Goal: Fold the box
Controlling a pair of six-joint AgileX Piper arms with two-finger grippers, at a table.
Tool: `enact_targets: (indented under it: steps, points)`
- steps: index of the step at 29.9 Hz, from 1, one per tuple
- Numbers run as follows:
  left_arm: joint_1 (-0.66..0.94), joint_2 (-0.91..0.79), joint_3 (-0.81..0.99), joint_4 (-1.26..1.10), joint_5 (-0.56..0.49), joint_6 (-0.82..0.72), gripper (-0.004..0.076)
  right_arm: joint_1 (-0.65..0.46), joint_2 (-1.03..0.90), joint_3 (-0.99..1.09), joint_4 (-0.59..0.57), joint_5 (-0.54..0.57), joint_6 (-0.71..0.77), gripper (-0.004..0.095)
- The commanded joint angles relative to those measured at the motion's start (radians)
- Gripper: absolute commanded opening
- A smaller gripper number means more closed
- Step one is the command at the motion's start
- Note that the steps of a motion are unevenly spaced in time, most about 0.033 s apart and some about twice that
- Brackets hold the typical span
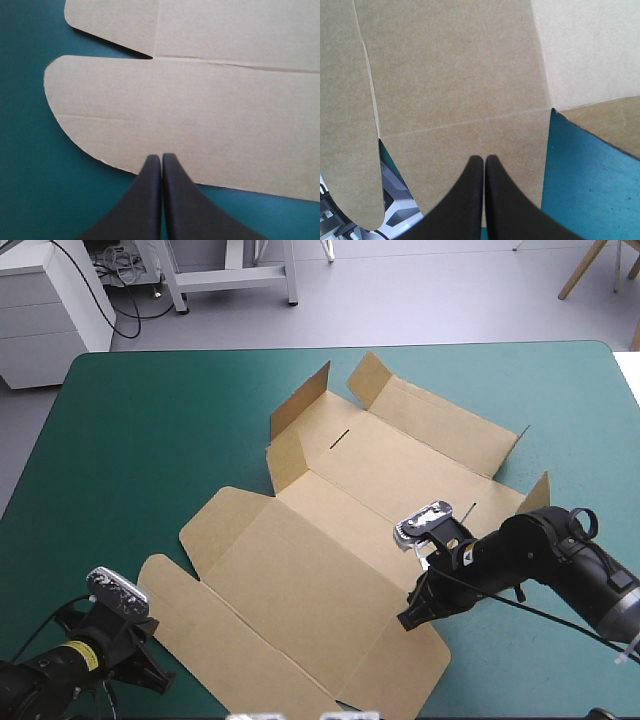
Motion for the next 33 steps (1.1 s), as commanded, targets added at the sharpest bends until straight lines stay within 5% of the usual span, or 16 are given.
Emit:
enact_targets:
  steps: [1, 14, 33]
  points:
    - [-0.006, 0.004, -0.022, -0.004, -0.05, -0.009, -0.001, 0.003, -0.038, -0.031, 0.017, -0.017, 0.011, -0.0004]
    - [-0.006, 0.004, -0.022, -0.004, -0.05, -0.009, -0.001, 0.003, -0.261, -0.06, -0.255, 0.13, 0.248, -0.0004]
    - [-0.006, 0.004, -0.022, -0.001, -0.05, -0.031, -0.001, 0.003, -0.412, -0.082, -0.297, 0.13, 0.362, -0.0004]
